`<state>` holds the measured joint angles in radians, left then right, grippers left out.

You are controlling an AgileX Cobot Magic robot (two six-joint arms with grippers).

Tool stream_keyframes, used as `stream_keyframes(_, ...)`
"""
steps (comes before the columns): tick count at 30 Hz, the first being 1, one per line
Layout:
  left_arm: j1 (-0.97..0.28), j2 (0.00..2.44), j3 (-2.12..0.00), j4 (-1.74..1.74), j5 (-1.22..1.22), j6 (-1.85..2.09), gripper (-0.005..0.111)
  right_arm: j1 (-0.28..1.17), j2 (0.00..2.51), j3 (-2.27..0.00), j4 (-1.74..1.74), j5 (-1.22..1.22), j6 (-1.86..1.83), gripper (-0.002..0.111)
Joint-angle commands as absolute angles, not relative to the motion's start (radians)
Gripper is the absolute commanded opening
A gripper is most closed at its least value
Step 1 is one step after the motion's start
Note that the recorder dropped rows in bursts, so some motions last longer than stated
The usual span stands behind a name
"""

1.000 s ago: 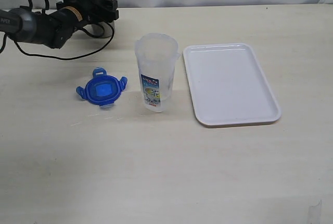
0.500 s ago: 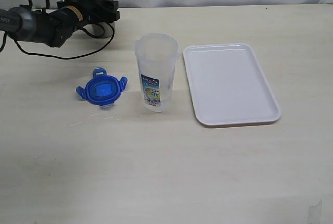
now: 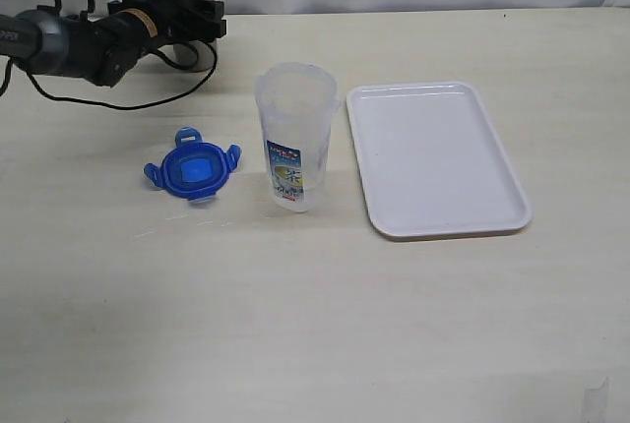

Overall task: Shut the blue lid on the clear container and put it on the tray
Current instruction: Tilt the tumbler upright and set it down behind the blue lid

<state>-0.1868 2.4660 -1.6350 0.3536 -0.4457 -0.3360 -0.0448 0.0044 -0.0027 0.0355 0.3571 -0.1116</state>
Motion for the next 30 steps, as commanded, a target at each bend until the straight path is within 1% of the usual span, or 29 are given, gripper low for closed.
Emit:
stream_keyframes(1,-0.194,2.47,-1.631,0.358,-0.361,-0.346,0.072,-0.045,0.0,0.0,0.037,0.342,-0.112,0.004)
stream_keyframes(4,-0.194,2.47,-1.631,0.358,-0.352,-0.346,0.073,-0.045,0.0,0.0,0.037,0.342,-0.112,0.004)
stream_keyframes(9,-0.207,2.47,-1.631,0.356,-0.348,-0.353,0.088,-0.045,0.0,0.0,0.037,0.342,-0.112,0.004)
stream_keyframes(11,-0.209,2.47,-1.631,0.356,-0.344,-0.357,0.091,-0.045,0.0,0.0,0.037,0.342,-0.112,0.004)
stream_keyframes(19,-0.209,2.457,-1.631,0.358,-0.297,-0.371,0.09,-0.045,0.0,0.0,0.037,0.342,-0.112,0.004)
stream_keyframes(30,-0.216,2.425,-1.629,0.355,-0.164,-0.375,0.09,-0.045,0.0,0.0,0.037,0.342,-0.112,0.004)
